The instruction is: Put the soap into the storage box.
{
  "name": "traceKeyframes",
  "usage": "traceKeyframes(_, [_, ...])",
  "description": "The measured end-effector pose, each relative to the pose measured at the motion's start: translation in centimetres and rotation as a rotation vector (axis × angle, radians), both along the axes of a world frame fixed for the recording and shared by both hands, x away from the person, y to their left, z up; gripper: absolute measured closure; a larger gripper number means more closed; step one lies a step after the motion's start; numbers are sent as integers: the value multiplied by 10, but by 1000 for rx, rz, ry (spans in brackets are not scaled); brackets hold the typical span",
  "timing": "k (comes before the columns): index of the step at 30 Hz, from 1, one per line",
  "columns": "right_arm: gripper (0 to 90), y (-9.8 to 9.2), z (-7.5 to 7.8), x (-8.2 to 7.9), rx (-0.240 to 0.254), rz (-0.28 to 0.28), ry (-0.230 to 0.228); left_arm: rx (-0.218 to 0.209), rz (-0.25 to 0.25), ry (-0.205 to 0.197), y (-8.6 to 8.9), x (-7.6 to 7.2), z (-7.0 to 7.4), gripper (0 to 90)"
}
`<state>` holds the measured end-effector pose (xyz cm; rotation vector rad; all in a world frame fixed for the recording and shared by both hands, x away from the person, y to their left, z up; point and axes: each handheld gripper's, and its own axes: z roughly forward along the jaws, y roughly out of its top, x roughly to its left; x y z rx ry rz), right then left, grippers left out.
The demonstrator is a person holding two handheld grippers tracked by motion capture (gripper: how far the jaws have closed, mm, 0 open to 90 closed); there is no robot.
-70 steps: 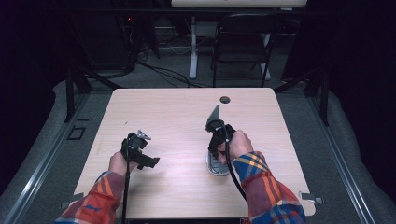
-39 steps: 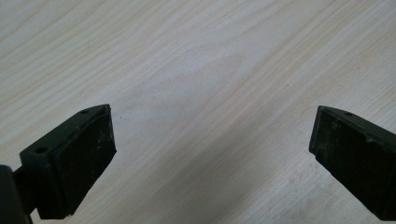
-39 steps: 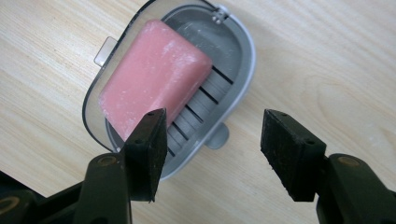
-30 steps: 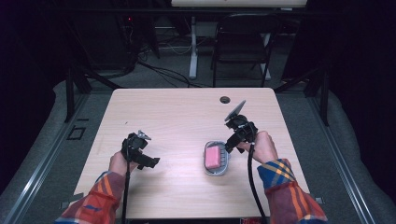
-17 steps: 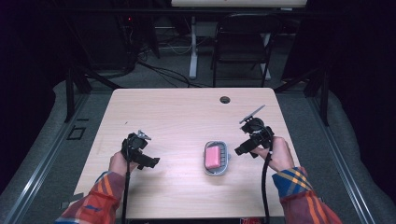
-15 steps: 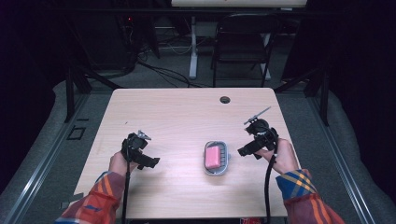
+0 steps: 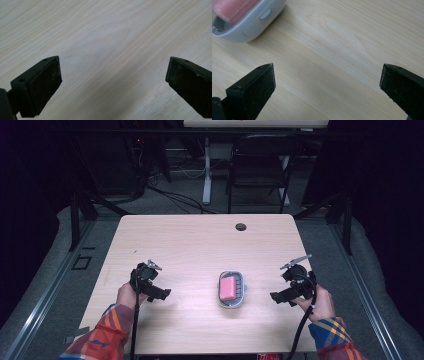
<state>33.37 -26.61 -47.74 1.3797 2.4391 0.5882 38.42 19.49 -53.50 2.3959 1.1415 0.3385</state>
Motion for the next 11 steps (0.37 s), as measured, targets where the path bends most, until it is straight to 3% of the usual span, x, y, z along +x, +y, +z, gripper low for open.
traceKeyframes(6, [0, -13, -17, -11, 21, -21, -29, 5, -6, -1, -1, 0, 0, 4])
traceKeyframes(11, [0, -11, -23, -10, 10, 8, -11, 1, -7, -1, -1, 0, 0, 4])
